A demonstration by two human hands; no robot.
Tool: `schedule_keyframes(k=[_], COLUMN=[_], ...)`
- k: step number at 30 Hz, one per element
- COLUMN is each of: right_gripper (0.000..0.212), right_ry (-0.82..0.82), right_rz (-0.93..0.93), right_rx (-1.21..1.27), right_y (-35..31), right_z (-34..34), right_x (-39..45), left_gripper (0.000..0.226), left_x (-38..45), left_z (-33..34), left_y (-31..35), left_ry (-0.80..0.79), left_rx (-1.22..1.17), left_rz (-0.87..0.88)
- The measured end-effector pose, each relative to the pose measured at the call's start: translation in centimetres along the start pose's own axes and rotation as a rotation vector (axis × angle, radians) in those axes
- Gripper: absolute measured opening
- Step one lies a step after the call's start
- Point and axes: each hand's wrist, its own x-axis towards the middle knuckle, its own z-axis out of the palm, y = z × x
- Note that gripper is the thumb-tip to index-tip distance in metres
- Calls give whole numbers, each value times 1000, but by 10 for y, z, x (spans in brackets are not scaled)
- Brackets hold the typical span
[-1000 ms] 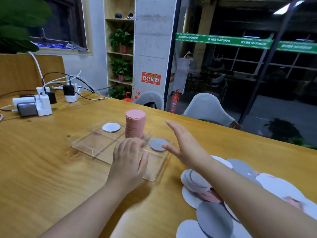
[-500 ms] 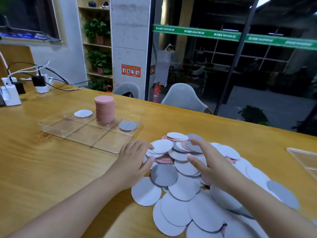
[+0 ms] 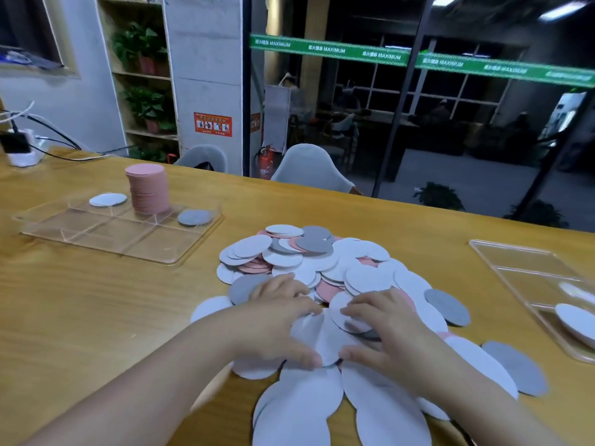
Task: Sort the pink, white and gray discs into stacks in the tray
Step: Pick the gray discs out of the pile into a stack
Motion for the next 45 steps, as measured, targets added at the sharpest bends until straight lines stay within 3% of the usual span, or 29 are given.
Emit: schedule_keyframes(k=[4, 8, 14, 18, 23, 27, 29, 33, 37, 40, 45], right_gripper=[61, 52, 46, 45, 58, 39, 36, 16, 12, 8, 13], right_ry=[78, 123, 146, 149, 188, 290, 322, 385, 397, 462, 417], right_rz=[70, 140, 163, 189, 213, 183, 123, -9, -29, -54, 20], right_rx=[24, 48, 50, 31, -135, -224, -225, -342, -364, -146, 197], right_y=[5, 10, 12, 11, 8, 11, 11, 10, 10, 1, -20], right_z=[-5, -5, -1, 1, 10, 14, 18, 25, 17, 5, 1], right_x=[-10, -15, -13, -11, -4, 1, 3, 7, 2, 7, 27], left_gripper=[77, 66, 40, 22, 22, 34, 34, 63, 58, 38, 45], left_x=[6, 3, -9, -5, 1, 6, 8, 6, 6, 4, 2], left_z=[0, -2, -1, 6, 15, 20, 21, 20, 18, 16, 16], left_y=[15, 24, 27, 21, 15, 10, 10, 13, 12, 13, 18], left_ry=[-40, 22, 187, 424, 552, 501, 500, 483, 510, 492, 511], left_rx=[101, 2, -326, -614, -844, -1032, -1034, -1019, -973, -915, -819], left_rz=[-29, -39, -82, -47, -72, -52, -64, -60, -29, 30, 114])
